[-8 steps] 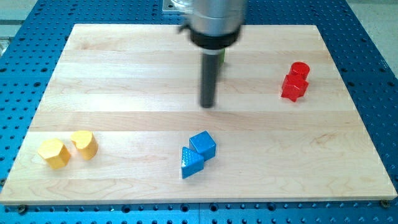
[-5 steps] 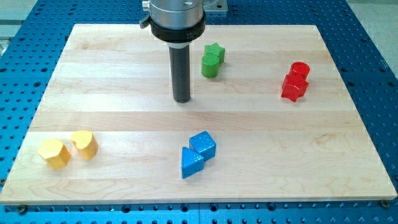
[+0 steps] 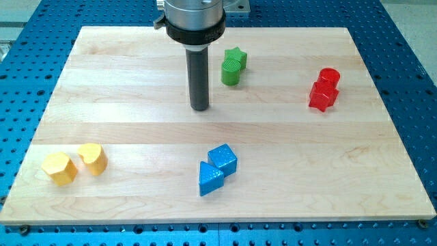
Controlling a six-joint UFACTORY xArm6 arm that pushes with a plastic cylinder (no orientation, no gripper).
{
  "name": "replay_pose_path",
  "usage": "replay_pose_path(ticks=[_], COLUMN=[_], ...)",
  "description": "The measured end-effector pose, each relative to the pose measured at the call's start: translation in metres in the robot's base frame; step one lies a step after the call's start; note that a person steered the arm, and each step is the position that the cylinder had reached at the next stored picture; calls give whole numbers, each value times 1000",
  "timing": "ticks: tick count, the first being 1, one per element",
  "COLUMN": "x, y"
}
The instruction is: Separate the green star from the green circle
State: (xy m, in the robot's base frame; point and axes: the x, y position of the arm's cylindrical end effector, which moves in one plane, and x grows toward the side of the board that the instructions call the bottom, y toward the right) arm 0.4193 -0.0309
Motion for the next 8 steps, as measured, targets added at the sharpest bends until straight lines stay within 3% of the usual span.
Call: replay_pose_path(ticks=[2,4,5,6,8], x=[-6,-89,-121,-122,-89], y=[0,12,52,101,94])
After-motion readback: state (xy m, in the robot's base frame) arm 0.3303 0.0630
